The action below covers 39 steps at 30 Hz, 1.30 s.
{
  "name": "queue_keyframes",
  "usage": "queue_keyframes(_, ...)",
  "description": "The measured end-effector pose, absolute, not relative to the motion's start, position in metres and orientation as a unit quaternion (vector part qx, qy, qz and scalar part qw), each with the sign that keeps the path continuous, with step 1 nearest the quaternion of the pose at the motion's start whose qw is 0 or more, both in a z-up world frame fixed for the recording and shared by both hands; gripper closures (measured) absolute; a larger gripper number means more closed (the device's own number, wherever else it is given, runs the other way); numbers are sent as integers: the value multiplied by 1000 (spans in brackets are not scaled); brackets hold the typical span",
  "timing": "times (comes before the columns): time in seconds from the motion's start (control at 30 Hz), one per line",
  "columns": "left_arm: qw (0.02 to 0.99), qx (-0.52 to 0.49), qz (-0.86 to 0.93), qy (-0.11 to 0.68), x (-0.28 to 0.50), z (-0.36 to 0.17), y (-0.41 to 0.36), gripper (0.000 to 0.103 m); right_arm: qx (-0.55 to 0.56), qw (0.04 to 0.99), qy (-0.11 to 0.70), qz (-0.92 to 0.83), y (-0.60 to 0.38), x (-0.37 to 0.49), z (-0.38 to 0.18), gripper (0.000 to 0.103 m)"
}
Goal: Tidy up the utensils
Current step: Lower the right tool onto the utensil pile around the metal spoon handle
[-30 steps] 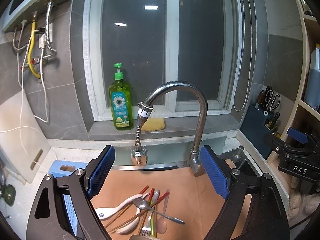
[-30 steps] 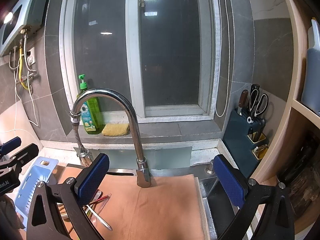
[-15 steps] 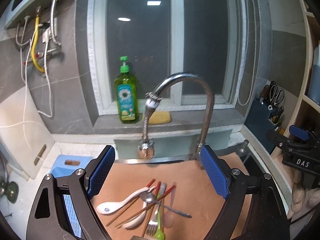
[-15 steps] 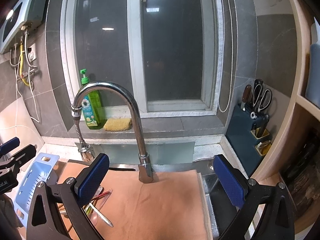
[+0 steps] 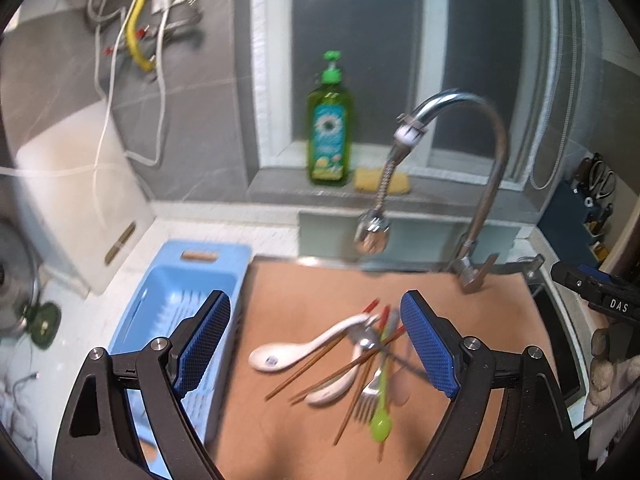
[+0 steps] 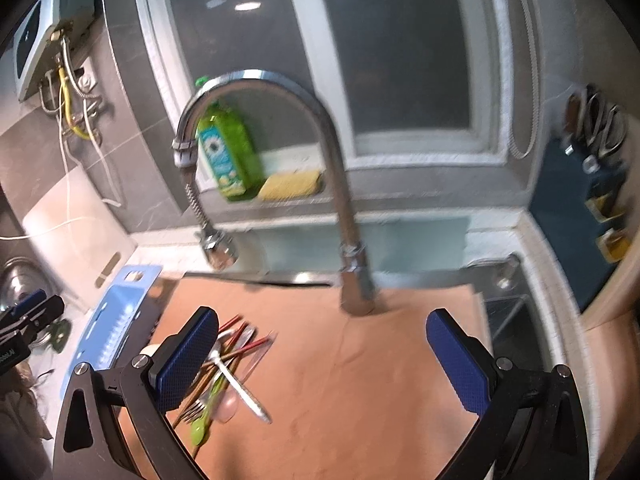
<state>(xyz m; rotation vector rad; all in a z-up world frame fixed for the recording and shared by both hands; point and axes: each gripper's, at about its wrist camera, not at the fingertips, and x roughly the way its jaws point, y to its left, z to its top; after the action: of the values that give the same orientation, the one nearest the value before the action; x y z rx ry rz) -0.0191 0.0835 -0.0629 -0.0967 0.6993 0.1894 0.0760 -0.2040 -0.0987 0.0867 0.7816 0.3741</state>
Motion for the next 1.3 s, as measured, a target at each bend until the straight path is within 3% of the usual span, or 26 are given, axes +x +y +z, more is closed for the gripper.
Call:
queue_keyframes(0.37,908,-69,122,394,-36,-103,105,16,-12,858,446,254,-155,94,-155,1)
queue_keyframes(0.57,899,-80,128,412,-43,-117,109,16,-53,820,481,305,-120,102,-183,23)
queue_keyframes(0.7,896,-82,126,418,-49,-123,107,16,-99,790,506,332,-94,108,-206,46)
queue_keyframes(1.07,887,-92,118,437,-50,-140,99,16,-199,741,518,378,-40,109,-237,58)
queue_keyframes(1.2,885,-91,115,441,-49,-142,99,16,-215,726,528,385,-25,113,-244,69)
queue_keyframes(1.3,884,-92,113,445,-48,-145,100,16,-226,720,529,388,-18,115,-245,71)
